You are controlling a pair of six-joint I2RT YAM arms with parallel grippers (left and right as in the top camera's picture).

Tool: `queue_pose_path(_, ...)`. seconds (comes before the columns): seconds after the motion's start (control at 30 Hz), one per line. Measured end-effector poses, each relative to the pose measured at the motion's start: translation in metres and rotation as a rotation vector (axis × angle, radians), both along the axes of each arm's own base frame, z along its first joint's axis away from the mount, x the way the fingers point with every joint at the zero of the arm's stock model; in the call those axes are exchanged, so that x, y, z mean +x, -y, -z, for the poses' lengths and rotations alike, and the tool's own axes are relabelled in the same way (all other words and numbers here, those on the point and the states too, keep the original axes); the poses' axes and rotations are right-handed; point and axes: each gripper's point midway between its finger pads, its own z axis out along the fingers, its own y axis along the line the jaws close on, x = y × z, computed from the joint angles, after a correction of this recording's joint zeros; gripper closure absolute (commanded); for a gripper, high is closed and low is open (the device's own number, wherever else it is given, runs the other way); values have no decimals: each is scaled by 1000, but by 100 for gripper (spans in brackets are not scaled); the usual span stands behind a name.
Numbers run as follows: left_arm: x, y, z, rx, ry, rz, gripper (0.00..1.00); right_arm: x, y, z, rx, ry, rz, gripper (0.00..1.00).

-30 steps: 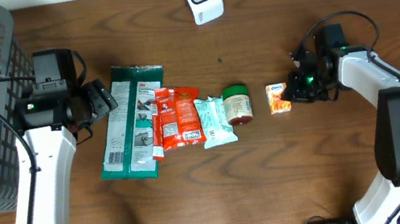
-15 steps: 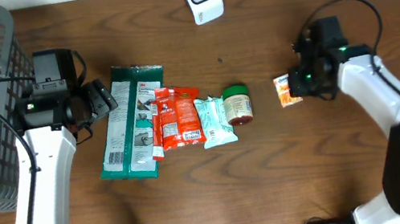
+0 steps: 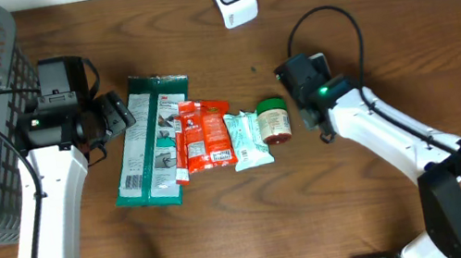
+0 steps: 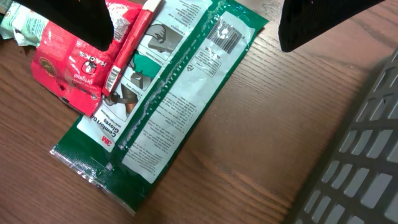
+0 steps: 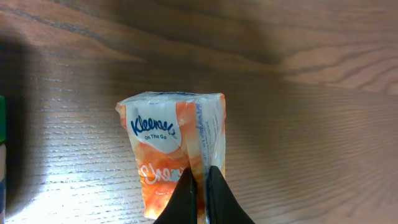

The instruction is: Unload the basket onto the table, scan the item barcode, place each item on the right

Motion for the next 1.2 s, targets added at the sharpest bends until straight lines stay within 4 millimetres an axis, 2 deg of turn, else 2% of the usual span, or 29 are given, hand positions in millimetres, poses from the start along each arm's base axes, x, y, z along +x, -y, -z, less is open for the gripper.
queue_pose_path(0.23,0,0,0,0,0,0,15,-1,1,0,-79,43,21,99)
queue_pose_path(0.5,0,0,0,0,0,0,15,-5,13,32,-189,-1,54,99)
queue_pose_path(0.93,0,0,0,0,0,0,15,-8,11,38,-168,-22,61,77)
queue_pose_path(1.2,0,0,0,0,0,0,15,-10,2,34,-98,-26,52,76)
